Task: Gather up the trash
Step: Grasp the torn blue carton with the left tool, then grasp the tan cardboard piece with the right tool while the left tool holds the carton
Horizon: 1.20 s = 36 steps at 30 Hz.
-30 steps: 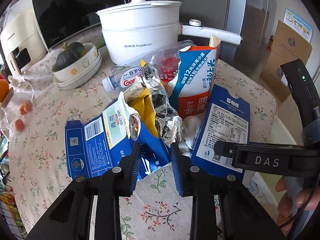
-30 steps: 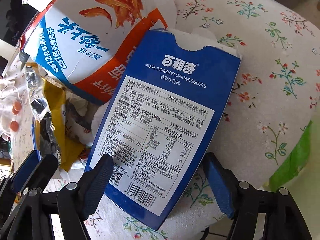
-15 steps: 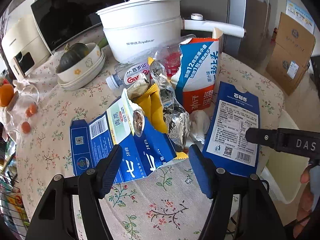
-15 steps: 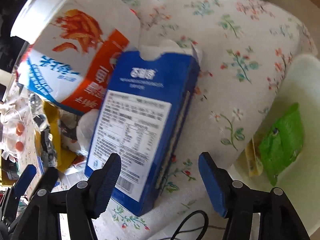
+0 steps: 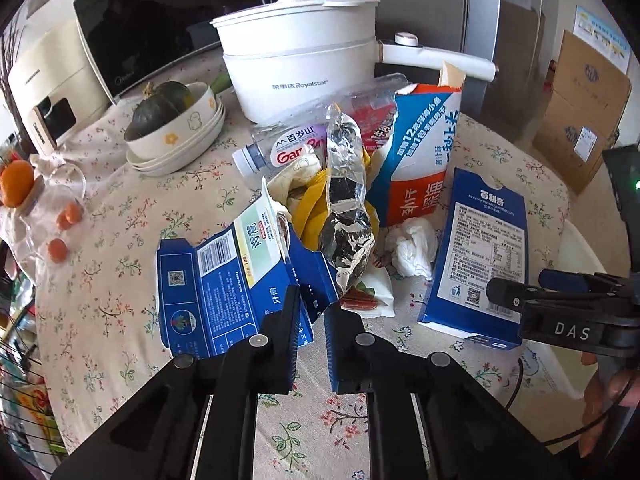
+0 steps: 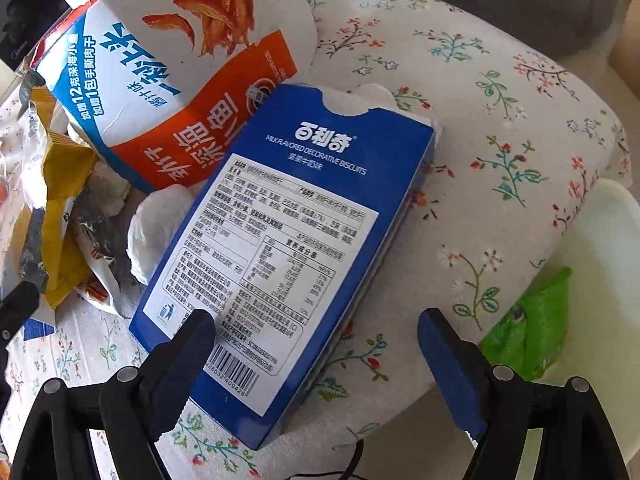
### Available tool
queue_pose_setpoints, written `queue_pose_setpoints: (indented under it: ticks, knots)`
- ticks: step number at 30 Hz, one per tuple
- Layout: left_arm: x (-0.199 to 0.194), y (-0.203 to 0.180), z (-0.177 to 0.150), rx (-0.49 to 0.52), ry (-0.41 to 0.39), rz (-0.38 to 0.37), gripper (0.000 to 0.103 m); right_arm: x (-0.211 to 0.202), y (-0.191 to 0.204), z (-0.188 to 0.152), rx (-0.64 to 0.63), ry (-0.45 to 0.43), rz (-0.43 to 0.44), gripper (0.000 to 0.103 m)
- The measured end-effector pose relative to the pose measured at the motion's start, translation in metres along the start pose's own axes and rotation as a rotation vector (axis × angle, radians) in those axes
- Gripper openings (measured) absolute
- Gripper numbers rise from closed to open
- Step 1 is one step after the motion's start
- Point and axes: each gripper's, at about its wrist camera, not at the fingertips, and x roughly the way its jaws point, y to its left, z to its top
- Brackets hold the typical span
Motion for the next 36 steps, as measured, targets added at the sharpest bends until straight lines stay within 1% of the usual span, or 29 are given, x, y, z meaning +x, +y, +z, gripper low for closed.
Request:
queue_pose_setpoints:
  ticks: [2,5,9,11,13,15,16,18,20,22,24,25,26,28,30,31,32,34,36]
  knots:
    - [-0.015,0.008,0.0,-0.034,-0.016,-0.041,0.008,-0.003,-0.008,-0.001,0.02,0.013,-0.009,0.085]
    - [-0.039,0.024,0.0,-0.082,-0.058,-0.077,0.006,-0.007,-0.028,-0.002,0.057,0.035,-0.004,0.085]
    - [-0.061,0.045,0.002,-0.142,-0.094,-0.098,0.004,-0.008,-0.052,-0.002,0.161,0.061,0.073,0.083]
    - [-0.074,0.054,0.003,-0.172,-0.128,-0.118,0.004,-0.012,-0.054,-0.002,0.192,0.043,0.127,0.082]
    - [-0.088,0.061,0.005,-0.192,-0.168,-0.137,0.003,-0.019,-0.047,-0.001,0.178,0.008,0.139,0.082]
    - [-0.1,0.067,0.005,-0.199,-0.202,-0.131,0.002,-0.026,-0.03,-0.002,0.12,-0.034,0.114,0.082]
    - [-0.104,0.07,0.005,-0.205,-0.213,-0.13,0.001,-0.025,-0.014,0.0,0.082,-0.043,0.09,0.082]
    - [-0.109,0.079,0.005,-0.235,-0.23,-0.142,0.001,-0.019,0.011,-0.002,0.016,-0.032,0.041,0.083]
    - [-0.112,0.09,0.004,-0.277,-0.242,-0.177,0.001,-0.013,0.021,-0.009,-0.007,-0.012,0.024,0.083]
    - [-0.117,0.098,0.004,-0.304,-0.252,-0.206,0.001,-0.008,0.028,-0.012,-0.003,-0.012,0.025,0.083]
    - [-0.124,0.102,0.003,-0.312,-0.277,-0.218,0.001,-0.009,0.035,-0.013,-0.011,-0.036,0.005,0.083]
    - [-0.127,0.102,0.003,-0.3,-0.29,-0.215,0.001,-0.006,0.038,-0.013,-0.029,-0.034,-0.011,0.084]
    - [-0.13,0.101,0.004,-0.291,-0.298,-0.207,0.001,-0.003,0.039,-0.014,-0.04,-0.029,-0.013,0.089]
    - [-0.131,0.104,0.003,-0.297,-0.296,-0.216,0.001,-0.003,0.029,-0.015,0.003,-0.016,0.0,0.093]
    - [-0.131,0.109,0.002,-0.316,-0.292,-0.234,0.001,-0.008,0.018,-0.014,0.019,-0.021,-0.046,0.093]
    - [-0.131,0.11,0.002,-0.319,-0.294,-0.235,0.001,-0.011,0.011,-0.013,0.032,-0.028,-0.073,0.093]
    - [-0.132,0.111,0.003,-0.317,-0.296,-0.228,0.001,-0.013,0.002,-0.012,0.048,-0.028,-0.08,0.093]
    - [-0.129,0.111,0.004,-0.309,-0.284,-0.219,0.001,-0.014,-0.013,-0.01,0.088,-0.013,-0.062,0.093]
    - [-0.123,0.109,0.004,-0.301,-0.262,-0.213,0.001,-0.018,-0.018,-0.008,0.105,-0.021,-0.055,0.092]
